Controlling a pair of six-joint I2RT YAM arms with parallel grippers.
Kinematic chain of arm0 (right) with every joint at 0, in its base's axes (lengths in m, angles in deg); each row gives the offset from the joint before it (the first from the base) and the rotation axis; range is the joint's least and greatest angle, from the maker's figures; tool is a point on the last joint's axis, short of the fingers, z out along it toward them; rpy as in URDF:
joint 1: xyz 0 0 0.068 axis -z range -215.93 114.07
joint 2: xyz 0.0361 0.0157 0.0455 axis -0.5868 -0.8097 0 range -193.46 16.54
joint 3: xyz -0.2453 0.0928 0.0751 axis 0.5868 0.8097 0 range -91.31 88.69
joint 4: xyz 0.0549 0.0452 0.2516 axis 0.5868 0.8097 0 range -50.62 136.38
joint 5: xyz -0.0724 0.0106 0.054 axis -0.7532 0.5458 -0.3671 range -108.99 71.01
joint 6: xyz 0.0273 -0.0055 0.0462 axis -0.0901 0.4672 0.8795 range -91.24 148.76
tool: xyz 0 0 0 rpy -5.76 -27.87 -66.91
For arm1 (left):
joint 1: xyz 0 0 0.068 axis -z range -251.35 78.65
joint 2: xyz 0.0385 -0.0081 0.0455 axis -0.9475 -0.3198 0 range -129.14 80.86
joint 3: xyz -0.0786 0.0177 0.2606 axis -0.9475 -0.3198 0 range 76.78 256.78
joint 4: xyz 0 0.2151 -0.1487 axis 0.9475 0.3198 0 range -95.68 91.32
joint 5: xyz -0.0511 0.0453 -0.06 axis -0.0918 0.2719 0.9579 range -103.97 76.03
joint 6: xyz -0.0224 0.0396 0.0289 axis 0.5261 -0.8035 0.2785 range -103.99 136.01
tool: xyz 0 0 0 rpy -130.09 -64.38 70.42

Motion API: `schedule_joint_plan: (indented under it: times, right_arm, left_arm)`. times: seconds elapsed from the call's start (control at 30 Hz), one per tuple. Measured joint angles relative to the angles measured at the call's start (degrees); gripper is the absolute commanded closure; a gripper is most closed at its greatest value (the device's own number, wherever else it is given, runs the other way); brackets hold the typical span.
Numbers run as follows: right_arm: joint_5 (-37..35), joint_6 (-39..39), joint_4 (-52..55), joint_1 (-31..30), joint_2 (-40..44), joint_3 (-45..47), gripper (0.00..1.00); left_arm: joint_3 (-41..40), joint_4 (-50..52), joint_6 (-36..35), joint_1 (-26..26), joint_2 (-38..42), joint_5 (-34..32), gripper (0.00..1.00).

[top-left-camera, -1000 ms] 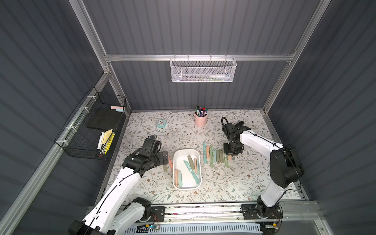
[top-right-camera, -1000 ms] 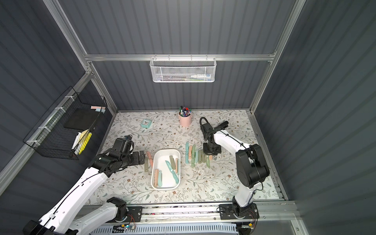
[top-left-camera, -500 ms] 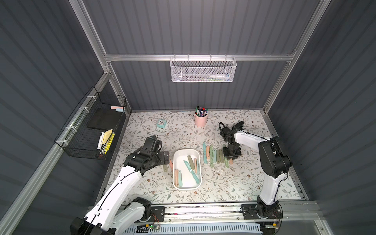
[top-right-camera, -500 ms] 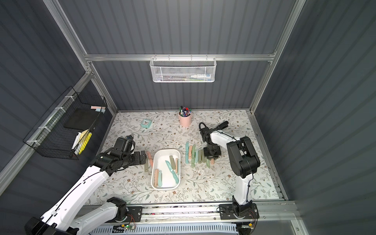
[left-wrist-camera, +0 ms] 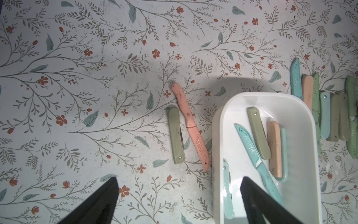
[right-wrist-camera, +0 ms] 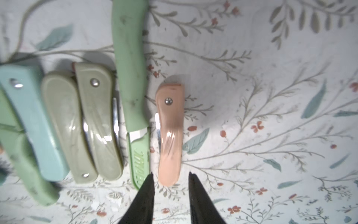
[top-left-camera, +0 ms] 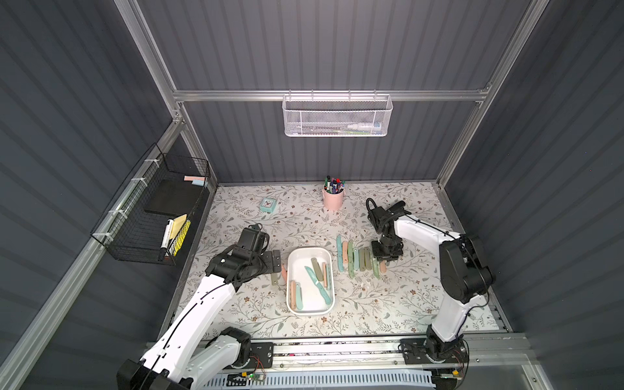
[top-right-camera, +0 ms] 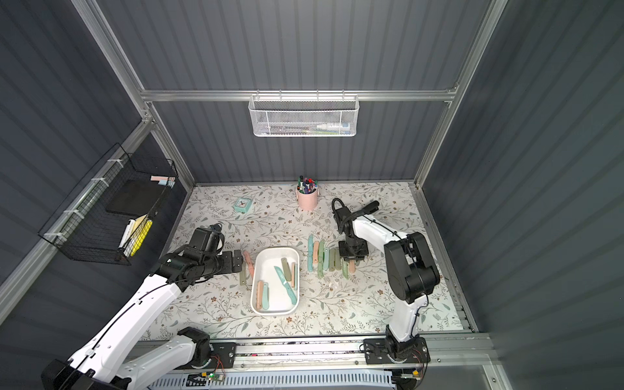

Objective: Take the fruit knife out of the storage box
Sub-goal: Place the fruit knife at the center of the board.

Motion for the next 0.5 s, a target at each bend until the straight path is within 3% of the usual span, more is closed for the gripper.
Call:
schedule_joint_plan:
  times: [0.17,0.33,0.5]
  right_arm:
    - [-0.7,1.1,0.1,-3.0,9.4,-0.2,0.62]
    - [1.1,1.6,-6.9,-12.5,20.3,-0.8,0.57]
    - [5.6,1.9,-13.1,-20.0,18.6,-4.7,0.5]
  left_arm:
    - [0.0,-0.1,0.0,0.0,0.0,0.0,0.01]
    - [0.0,-0.4,0.0,0.0,0.0,0.0,0.0]
    - [0.0,-0.4,0.0,0.0,-0.2,0.0,0.01]
